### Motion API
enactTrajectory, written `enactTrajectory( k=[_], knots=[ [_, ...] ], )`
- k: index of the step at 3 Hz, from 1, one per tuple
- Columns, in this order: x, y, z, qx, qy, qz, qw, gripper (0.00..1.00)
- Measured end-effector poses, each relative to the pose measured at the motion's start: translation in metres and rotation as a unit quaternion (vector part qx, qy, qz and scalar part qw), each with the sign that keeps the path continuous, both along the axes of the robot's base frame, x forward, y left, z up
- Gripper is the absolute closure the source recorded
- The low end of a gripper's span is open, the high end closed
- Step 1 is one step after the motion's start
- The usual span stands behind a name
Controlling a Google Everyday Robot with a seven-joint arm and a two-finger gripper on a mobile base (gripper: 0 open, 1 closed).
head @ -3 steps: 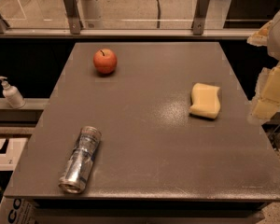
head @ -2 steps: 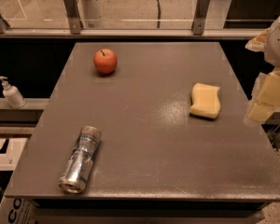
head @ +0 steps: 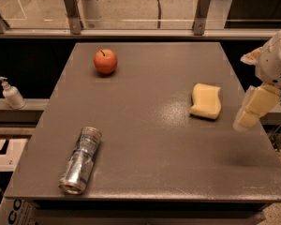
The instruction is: Pick sponge
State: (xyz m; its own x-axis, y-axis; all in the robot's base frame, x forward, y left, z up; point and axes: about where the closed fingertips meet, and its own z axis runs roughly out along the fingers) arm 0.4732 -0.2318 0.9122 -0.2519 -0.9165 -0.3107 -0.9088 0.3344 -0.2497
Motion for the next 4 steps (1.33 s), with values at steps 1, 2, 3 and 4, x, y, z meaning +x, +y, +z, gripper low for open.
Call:
enactTrajectory(
  k=[1, 2, 3, 4],
  knots=[
    [0.017, -0.004, -0.022, 0.028, -0.003, -0.009, 0.9996, 0.00],
    [0.033, -0.006, -0.041, 0.063, -0.002, -0.016, 0.9979, 0.00],
    [0.044, -0.005, -0.054, 0.099, -0.001, -0.020, 0.9949, 0.00],
    [0.051, 0.001, -0.064, 0.134, 0.000, -0.020, 0.9908, 0.00]
  ],
)
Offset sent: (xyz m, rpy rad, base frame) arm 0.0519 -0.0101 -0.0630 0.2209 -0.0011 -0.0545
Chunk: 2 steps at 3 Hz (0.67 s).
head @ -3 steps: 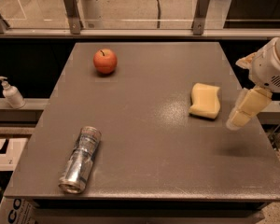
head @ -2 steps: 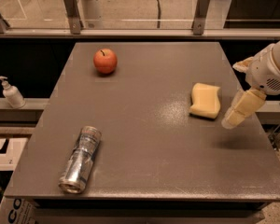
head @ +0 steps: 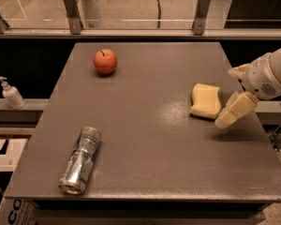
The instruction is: Pick sponge
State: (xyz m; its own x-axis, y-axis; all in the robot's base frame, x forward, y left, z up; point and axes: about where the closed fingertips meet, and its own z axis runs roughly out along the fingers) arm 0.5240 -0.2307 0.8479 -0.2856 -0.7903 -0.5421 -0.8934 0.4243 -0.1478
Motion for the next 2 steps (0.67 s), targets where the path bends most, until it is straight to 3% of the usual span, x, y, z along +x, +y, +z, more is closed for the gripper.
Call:
enactTrajectory(
  k=[2],
  knots=[
    [0.0056, 0.0185, -0.0167, 0.040, 0.005, 0.005, 0.9992, 0.00]
  ],
)
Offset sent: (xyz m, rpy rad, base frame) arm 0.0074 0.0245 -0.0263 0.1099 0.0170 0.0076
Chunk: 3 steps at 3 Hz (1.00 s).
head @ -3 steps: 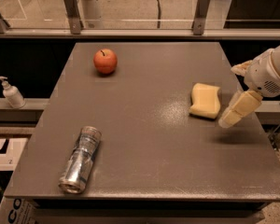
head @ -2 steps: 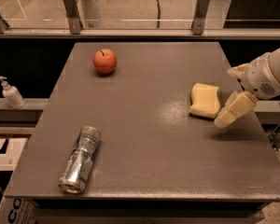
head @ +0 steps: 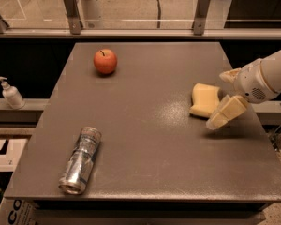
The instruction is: Pick sponge
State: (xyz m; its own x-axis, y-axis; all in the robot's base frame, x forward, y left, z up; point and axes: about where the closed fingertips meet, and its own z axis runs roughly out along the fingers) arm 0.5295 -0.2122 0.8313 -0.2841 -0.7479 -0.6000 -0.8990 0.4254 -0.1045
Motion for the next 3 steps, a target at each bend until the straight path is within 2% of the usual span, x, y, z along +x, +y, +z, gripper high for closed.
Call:
enactTrajectory(
  k=[1, 2, 3],
  knots=[
    [-0.0008, 0.0043, -0.0110, 0.004, 0.005, 0.002, 1.0000, 0.00],
    [-0.0005, 0.0085, -0.0121, 0.009, 0.002, 0.006, 0.9999, 0.16],
    [-0.0005, 0.0113, -0.0118, 0.013, 0.000, 0.008, 0.9999, 0.41]
  ],
)
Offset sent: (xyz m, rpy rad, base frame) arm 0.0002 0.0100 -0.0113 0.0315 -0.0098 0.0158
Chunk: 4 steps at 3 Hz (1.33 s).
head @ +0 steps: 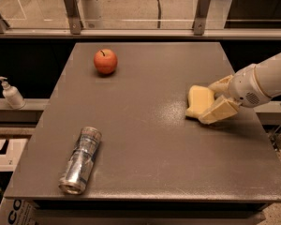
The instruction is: Pick sponge
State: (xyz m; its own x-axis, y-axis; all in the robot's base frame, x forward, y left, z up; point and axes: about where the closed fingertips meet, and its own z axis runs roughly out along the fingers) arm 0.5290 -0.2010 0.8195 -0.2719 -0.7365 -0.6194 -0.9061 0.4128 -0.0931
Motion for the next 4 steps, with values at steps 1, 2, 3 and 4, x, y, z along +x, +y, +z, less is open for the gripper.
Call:
enactTrajectory(
  k=[1, 2, 3, 4],
  knots=[
    [0.000, 0.001, 0.000, 0.003, 0.000, 0.001, 1.0000, 0.64],
    [0.000, 0.002, 0.002, 0.006, -0.001, 0.001, 1.0000, 0.86],
    [0.000, 0.003, 0.008, 0.014, -0.004, 0.000, 0.9999, 1.00],
    [0.001, 0.003, 0.018, 0.026, -0.012, 0.000, 0.9996, 1.00]
  ],
)
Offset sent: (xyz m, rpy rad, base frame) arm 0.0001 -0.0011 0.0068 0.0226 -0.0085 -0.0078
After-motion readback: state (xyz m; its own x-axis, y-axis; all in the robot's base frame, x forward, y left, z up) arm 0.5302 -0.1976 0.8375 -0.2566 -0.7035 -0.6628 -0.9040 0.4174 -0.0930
